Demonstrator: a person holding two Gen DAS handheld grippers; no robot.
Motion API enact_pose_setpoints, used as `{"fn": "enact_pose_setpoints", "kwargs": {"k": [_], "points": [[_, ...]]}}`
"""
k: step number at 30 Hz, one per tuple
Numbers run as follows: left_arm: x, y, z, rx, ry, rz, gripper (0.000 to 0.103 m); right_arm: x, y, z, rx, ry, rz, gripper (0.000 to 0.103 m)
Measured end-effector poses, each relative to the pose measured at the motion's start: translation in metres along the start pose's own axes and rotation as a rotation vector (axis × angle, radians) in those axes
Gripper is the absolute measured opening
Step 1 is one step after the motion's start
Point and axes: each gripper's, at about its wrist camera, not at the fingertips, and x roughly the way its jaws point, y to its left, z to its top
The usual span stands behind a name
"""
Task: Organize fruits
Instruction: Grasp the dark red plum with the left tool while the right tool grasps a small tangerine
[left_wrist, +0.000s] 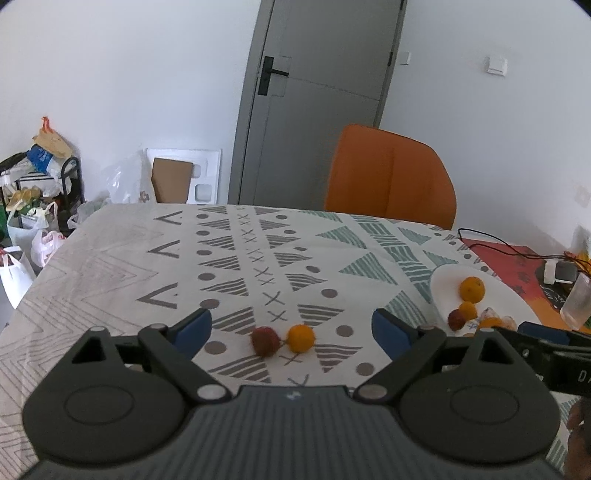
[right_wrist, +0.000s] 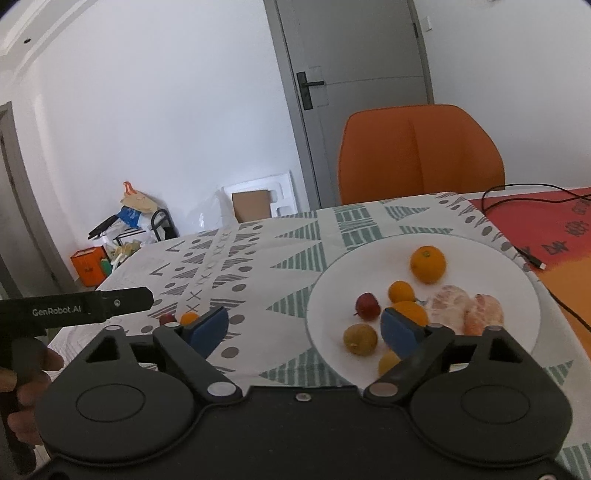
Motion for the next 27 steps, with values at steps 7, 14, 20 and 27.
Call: {"fn": "enact_pose_setpoints", "kwargs": {"k": [7, 14, 20, 27], "points": [[0.009, 0.018, -0.004, -0.033, 0.016, -0.011, 0.084, 0.012, 0.015, 0.001, -0.034, 0.029, 0.02, 0.079], [0.021, 0.029, -0.01, -0.05, 0.041, -0.003, 0.074, 0.027, 0.027, 0.0, -0.064, 0.062, 0.049, 0.071], [0.033, 0.034, -0.012, -0.06, 0.056, -0.005, 0.061, 0.038, 0.033, 0.001, -0.074, 0.084, 0.067, 0.064], [0.052, 0.032, -0.012, -0.051, 0.1, -0.02, 0.026, 0.053, 0.042, 0.003, -0.107, 0.118, 0.08, 0.059]]}}
